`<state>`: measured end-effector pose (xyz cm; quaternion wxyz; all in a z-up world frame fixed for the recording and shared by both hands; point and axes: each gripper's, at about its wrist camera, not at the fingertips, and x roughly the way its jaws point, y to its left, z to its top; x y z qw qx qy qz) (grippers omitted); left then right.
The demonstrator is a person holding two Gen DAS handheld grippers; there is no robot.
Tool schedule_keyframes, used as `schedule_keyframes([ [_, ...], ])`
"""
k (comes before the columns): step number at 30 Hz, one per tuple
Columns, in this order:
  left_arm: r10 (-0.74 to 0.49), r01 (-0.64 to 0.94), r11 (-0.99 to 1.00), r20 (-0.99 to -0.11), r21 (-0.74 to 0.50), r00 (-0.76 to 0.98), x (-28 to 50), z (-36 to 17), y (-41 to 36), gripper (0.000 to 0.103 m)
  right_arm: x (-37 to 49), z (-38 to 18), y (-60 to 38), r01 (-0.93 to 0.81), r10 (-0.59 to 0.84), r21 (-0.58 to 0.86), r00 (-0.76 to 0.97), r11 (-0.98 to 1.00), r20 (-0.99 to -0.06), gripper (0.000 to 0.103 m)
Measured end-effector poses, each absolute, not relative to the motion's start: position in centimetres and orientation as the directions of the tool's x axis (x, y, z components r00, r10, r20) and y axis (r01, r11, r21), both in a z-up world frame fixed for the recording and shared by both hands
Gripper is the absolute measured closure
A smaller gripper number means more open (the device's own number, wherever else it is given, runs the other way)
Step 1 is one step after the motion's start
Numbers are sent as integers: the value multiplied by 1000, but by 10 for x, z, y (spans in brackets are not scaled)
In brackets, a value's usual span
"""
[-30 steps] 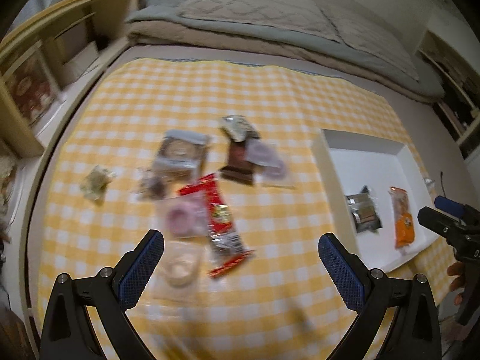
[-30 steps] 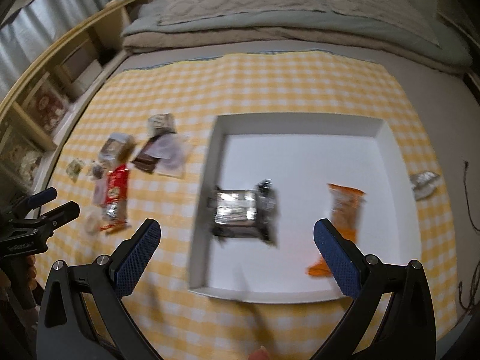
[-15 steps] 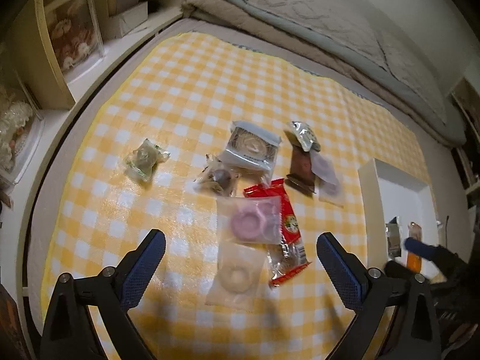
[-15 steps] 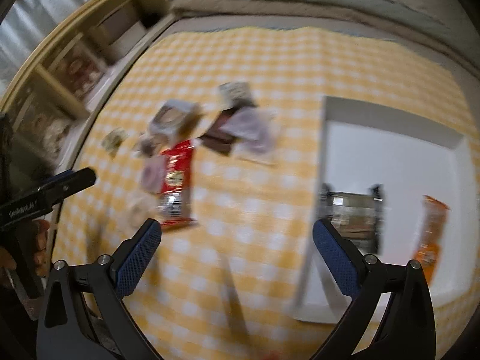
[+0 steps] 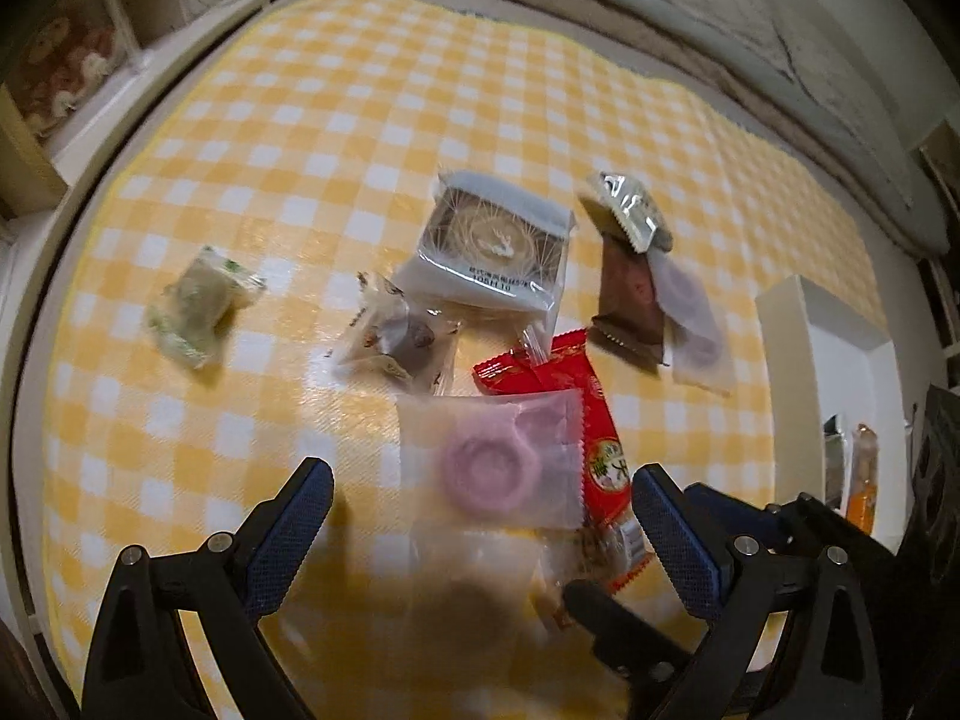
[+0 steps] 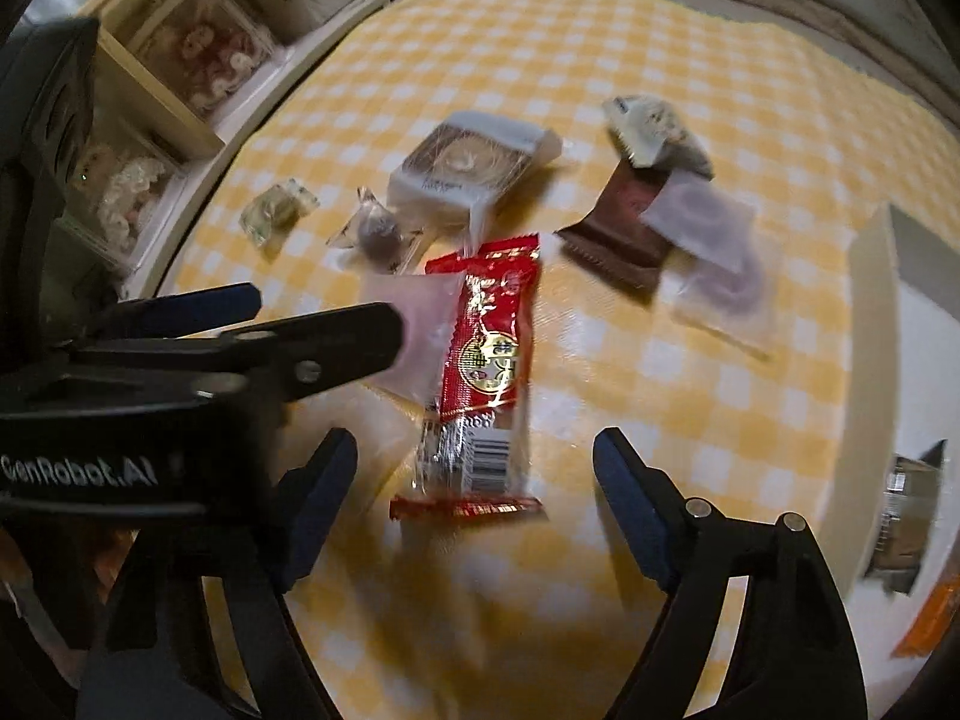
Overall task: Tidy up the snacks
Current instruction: 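Grasp the pink ring cookie packet with the left tool while the right tool grasps the red bar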
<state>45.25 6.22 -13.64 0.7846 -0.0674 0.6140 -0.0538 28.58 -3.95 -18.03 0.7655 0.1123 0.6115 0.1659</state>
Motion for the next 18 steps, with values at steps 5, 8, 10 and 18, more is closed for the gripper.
schedule_keyframes([
  [5,-174,-1,984,-969,-177,174,469,-162,54,7,290,-197,-43,-109,408,395,168,912,-897,29],
  [8,-169,-10,985,-975,-173,142,479,-175,50,17,291,-200,-49,-105,430,417,170,903,-887,35],
  [10,-170,-21,984,-975,-175,141,484,-178,48,19,292,-200,-50,-110,439,426,176,898,-881,41],
  [18,-191,16,981,-970,-191,152,484,-172,37,47,284,-195,-42,-192,419,389,150,901,-896,67],
])
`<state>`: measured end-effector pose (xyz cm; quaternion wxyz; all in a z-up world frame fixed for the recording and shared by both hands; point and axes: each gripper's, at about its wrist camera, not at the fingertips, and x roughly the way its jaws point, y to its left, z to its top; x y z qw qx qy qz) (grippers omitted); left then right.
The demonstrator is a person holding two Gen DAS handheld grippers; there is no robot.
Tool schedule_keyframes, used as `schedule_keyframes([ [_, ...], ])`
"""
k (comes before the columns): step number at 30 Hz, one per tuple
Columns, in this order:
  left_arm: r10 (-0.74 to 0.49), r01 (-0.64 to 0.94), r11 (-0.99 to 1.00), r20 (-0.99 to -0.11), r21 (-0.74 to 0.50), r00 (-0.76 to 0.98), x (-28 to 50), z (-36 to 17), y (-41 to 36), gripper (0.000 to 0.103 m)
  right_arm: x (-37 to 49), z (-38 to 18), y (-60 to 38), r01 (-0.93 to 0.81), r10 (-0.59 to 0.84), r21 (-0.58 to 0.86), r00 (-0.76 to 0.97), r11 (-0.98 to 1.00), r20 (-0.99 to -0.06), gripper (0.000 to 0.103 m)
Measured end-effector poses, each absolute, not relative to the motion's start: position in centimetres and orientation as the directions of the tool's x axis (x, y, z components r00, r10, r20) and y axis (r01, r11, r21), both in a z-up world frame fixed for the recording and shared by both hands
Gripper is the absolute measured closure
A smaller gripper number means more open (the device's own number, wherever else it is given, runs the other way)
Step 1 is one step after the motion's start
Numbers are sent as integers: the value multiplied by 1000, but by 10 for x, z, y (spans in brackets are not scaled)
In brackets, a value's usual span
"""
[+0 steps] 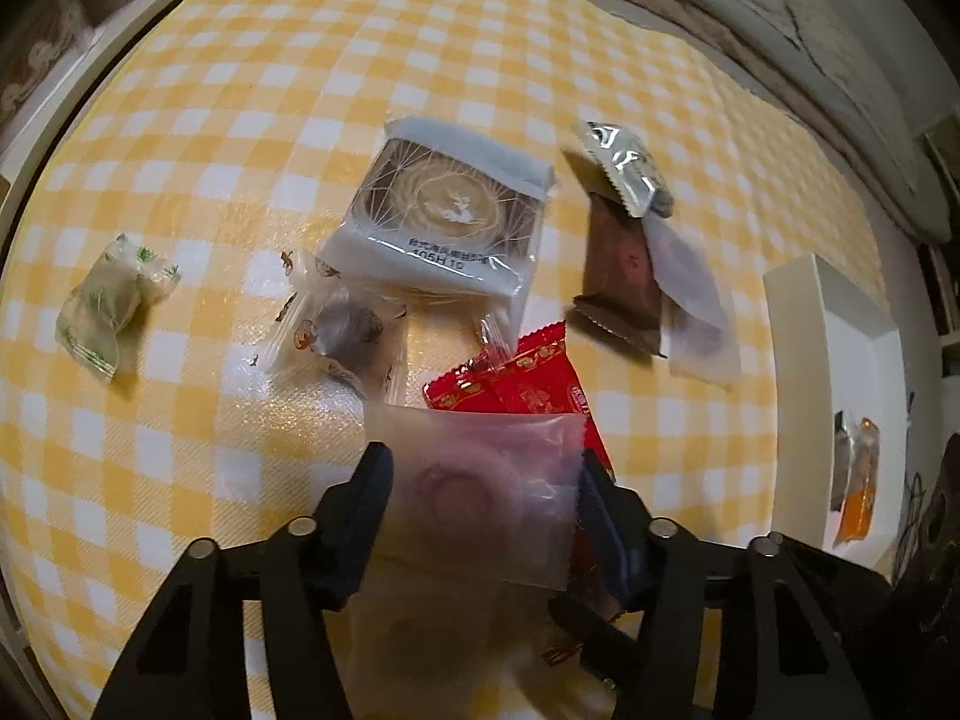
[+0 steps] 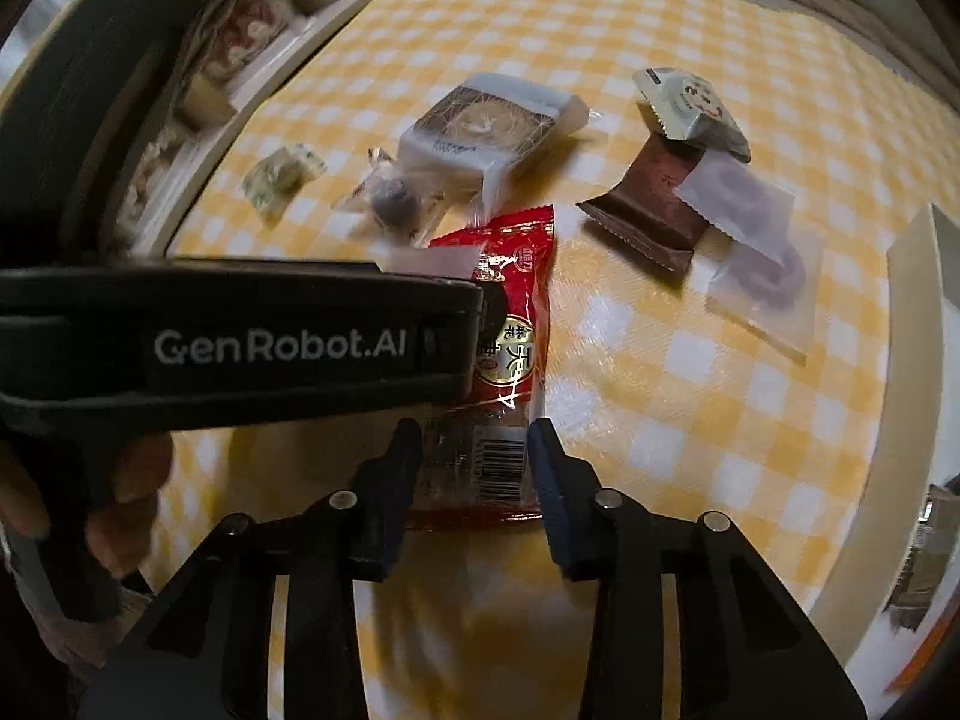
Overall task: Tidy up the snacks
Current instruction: 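Grasp the pink ring cookie packet with the left tool while the right tool grasps the red bar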
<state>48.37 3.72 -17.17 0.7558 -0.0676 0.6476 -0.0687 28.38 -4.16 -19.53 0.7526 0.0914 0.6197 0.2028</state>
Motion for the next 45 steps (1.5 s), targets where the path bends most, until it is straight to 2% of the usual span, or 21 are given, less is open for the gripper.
schedule_keyframes([
  [3,-200,19,980,-965,-200,168,480,-164,39,54,282,-194,-45,-189,401,373,145,909,-904,68],
  [7,-226,22,974,-953,-226,201,471,-149,46,68,278,-190,-53,-175,371,346,141,922,-918,69],
  [10,-229,30,973,-951,-228,208,465,-144,51,70,276,-189,-59,-153,345,325,129,933,-930,69],
  [12,-219,34,976,-953,-216,210,462,-145,52,61,276,-190,-62,-135,329,313,121,940,-937,69],
  [14,-177,29,984,-964,-174,197,461,-150,53,39,277,-189,-67,-119,326,311,132,943,-936,68],
  [16,-150,11,989,-974,-150,171,460,-157,57,23,280,-190,-69,-107,337,324,141,940,-931,65],
  [19,-127,-10,991,-983,-130,135,461,-168,62,17,285,-194,-67,-101,338,327,140,940,-931,61],
  [21,-128,-9,991,-984,-130,127,461,-171,63,16,288,-197,-62,-112,342,328,139,938,-929,49],
  [24,-131,8,991,-983,-131,130,462,-171,59,10,290,-199,-55,-150,344,323,142,934,-928,37],
  [28,-95,23,995,-986,-93,134,465,-176,50,11,292,-208,-48,-181,309,282,140,942,-941,34],
  [29,-88,27,996,-987,-85,137,466,-177,47,11,293,-210,-48,-180,299,274,136,945,-944,35],
  [30,-81,29,997,-987,-78,138,468,-179,43,12,293,-213,-49,-177,287,262,130,949,-949,48],
  [33,-63,34,998,-988,-59,143,469,-182,35,12,295,-214,-53,-177,268,243,131,954,-955,63],
  [39,-29,69,997,-989,-19,143,468,-190,18,10,297,-203,-69,-136,244,224,155,965,-957,69],
  [42,27,91,995,-990,40,138,467,-193,15,25,296,-201,-72,-135,241,220,159,966,-957,69],
  [45,29,106,993,-989,45,143,465,-192,15,27,294,-194,-72,-139,242,219,175,966,-954,69],
])
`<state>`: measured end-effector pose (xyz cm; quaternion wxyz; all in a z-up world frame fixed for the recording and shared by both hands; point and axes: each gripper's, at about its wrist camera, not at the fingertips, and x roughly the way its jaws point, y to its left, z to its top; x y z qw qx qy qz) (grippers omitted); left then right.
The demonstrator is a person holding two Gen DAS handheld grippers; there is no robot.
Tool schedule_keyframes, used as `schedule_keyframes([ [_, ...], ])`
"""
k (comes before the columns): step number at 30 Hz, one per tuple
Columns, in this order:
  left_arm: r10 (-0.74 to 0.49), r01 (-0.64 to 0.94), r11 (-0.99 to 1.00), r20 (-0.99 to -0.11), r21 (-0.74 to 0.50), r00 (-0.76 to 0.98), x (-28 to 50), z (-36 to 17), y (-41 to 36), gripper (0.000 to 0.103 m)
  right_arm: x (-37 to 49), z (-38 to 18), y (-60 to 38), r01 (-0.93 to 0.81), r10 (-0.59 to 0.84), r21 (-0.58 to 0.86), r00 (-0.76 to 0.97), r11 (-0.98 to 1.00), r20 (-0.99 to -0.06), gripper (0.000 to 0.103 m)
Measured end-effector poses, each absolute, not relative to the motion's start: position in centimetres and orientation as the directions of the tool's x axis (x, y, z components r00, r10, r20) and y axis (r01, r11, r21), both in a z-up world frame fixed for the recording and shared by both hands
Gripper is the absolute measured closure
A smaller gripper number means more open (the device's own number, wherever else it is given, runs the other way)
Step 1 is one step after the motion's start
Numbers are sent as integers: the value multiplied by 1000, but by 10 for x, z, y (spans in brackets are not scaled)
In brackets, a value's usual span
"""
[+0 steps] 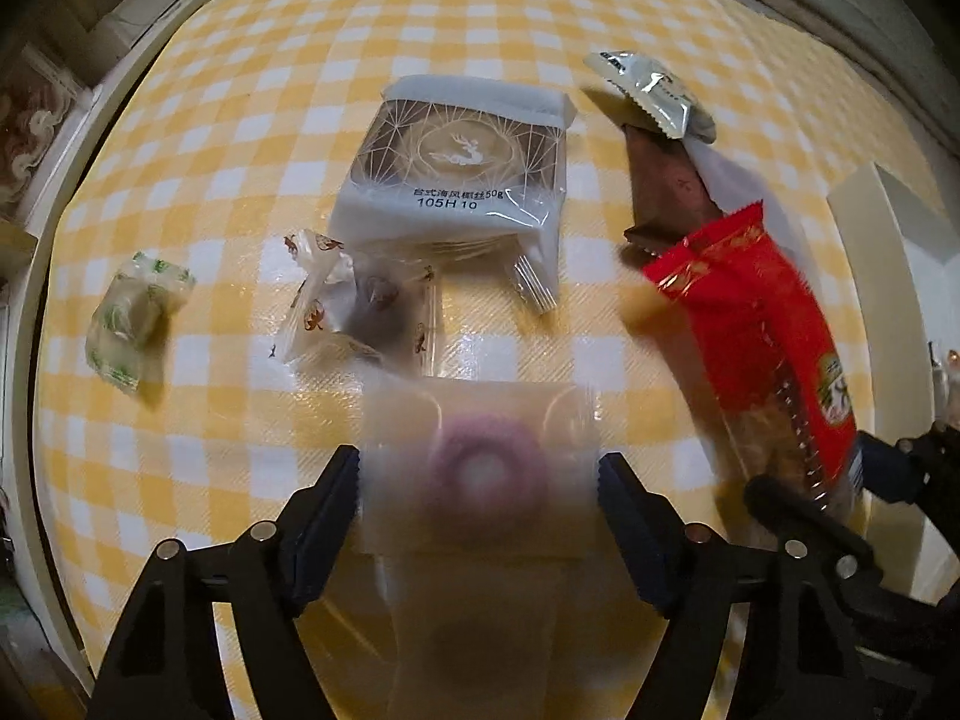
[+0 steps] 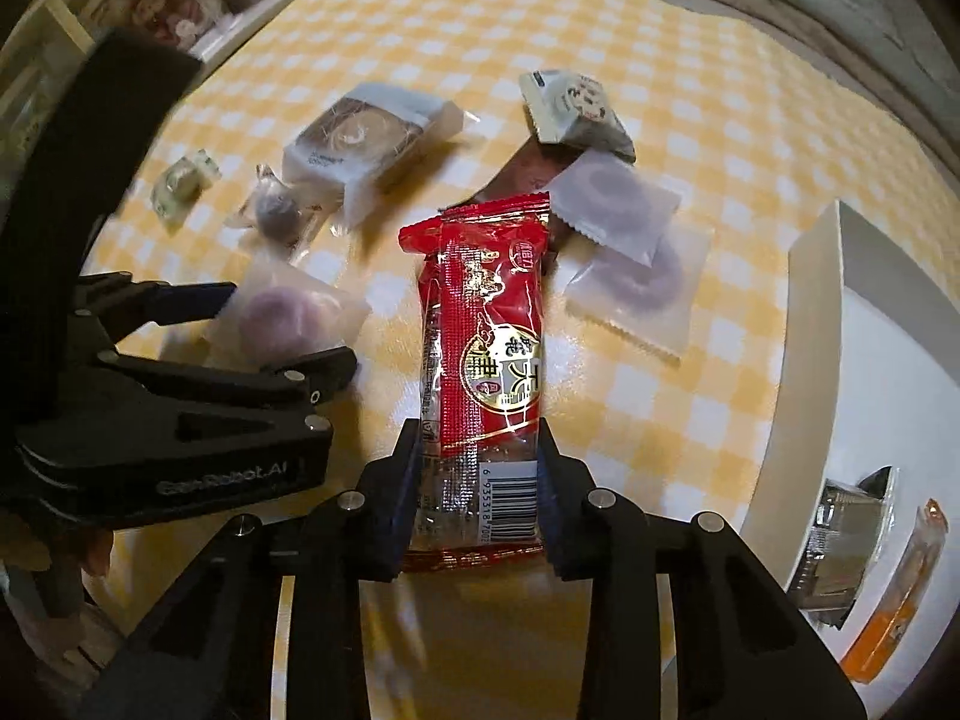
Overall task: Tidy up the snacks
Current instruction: 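Grasp the pink ring cookie packet with the left tool while the right tool grasps the red bar, then carry both packets to the white tray and release them inside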
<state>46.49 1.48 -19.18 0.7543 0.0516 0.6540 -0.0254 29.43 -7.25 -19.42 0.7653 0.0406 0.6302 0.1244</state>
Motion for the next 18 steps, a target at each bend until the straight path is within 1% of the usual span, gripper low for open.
schedule_keyframes([
  [3,43,116,991,-988,61,152,461,-190,16,35,294,-186,-75,-139,246,222,195,965,-949,69],
  [4,40,113,992,-987,58,155,460,-189,16,40,293,-182,-75,-139,245,220,203,966,-948,69],
  [5,37,109,993,-987,55,158,459,-186,16,41,293,-179,-75,-137,245,220,211,966,-946,69],
  [8,37,90,995,-983,54,178,456,-175,20,42,294,-172,-78,-132,247,222,231,966,-941,69],
  [18,11,63,997,-931,37,364,433,-108,17,42,281,-134,-90,-148,232,192,334,970,-914,69],
])
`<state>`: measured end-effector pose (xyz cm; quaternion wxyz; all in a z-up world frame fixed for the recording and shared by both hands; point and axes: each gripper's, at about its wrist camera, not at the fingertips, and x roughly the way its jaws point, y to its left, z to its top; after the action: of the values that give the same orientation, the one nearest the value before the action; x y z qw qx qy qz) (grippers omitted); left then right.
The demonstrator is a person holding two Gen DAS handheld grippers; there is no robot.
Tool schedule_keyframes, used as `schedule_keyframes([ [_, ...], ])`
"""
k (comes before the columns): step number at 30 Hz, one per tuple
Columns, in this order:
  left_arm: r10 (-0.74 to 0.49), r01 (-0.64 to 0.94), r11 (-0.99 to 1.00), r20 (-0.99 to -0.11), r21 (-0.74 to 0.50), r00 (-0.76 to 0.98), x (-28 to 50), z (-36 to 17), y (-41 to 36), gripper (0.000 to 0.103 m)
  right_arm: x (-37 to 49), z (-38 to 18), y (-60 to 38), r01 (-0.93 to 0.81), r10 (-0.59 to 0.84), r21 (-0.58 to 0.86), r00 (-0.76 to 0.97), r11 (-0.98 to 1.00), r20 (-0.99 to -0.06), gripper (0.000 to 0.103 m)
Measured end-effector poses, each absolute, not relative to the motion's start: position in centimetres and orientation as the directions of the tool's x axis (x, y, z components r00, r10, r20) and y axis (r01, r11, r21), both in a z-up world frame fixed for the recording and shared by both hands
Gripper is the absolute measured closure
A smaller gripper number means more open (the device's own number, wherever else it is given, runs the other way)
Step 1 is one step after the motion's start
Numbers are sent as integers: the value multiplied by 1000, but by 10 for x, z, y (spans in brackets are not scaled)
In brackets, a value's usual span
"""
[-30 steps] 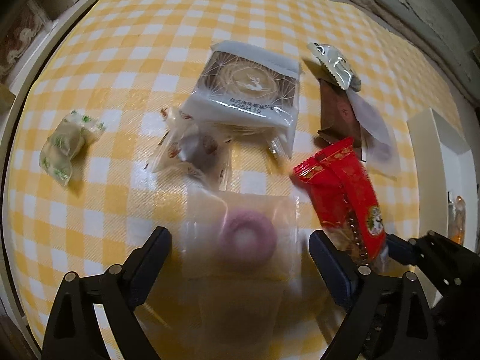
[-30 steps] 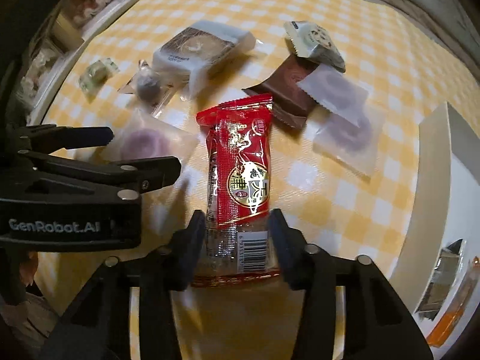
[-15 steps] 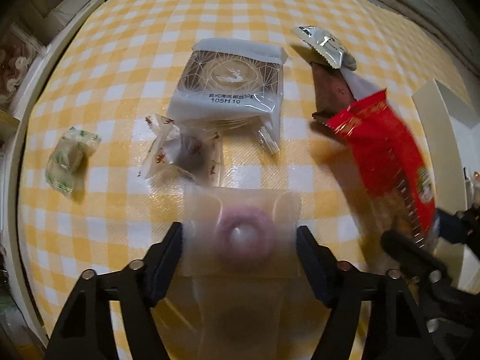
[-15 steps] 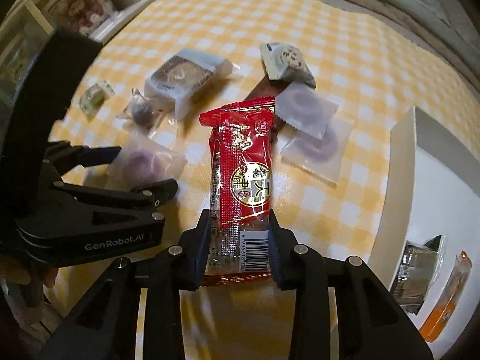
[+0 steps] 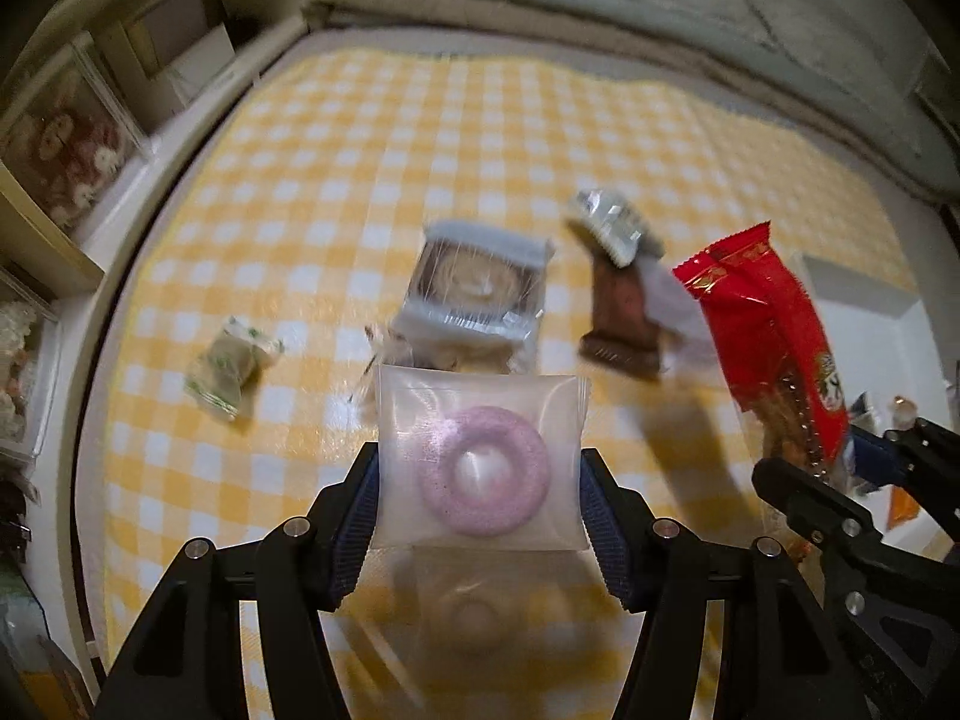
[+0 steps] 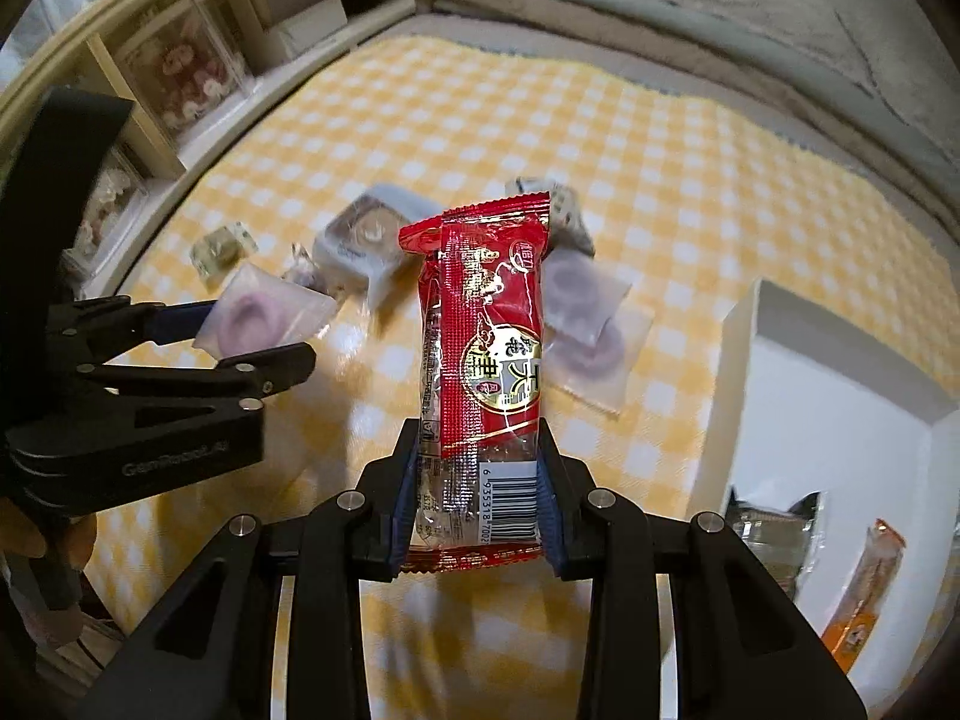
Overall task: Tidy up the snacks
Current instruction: 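Carry both packets to the white tray and release them inside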
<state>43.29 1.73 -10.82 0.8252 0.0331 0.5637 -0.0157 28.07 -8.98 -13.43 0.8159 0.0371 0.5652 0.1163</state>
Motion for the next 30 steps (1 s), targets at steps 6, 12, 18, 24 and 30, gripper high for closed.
schedule_keyframes([
  [6,-24,78,997,-896,12,443,409,-72,10,42,273,-107,-108,-136,222,182,407,974,-886,69],
  [12,-83,108,994,-857,-32,509,388,-45,-3,42,258,-84,-137,-102,190,160,470,982,-862,69],
  [18,-138,146,987,-826,-68,547,371,-24,-22,42,237,-70,-177,-40,142,142,518,989,-844,69],
  [24,-194,193,976,-801,-100,567,361,-13,-52,42,215,-64,-218,30,86,122,543,992,-835,69],
  [30,-255,251,959,-790,-131,558,355,-14,-90,42,190,-66,-262,110,26,102,542,989,-840,69],
])
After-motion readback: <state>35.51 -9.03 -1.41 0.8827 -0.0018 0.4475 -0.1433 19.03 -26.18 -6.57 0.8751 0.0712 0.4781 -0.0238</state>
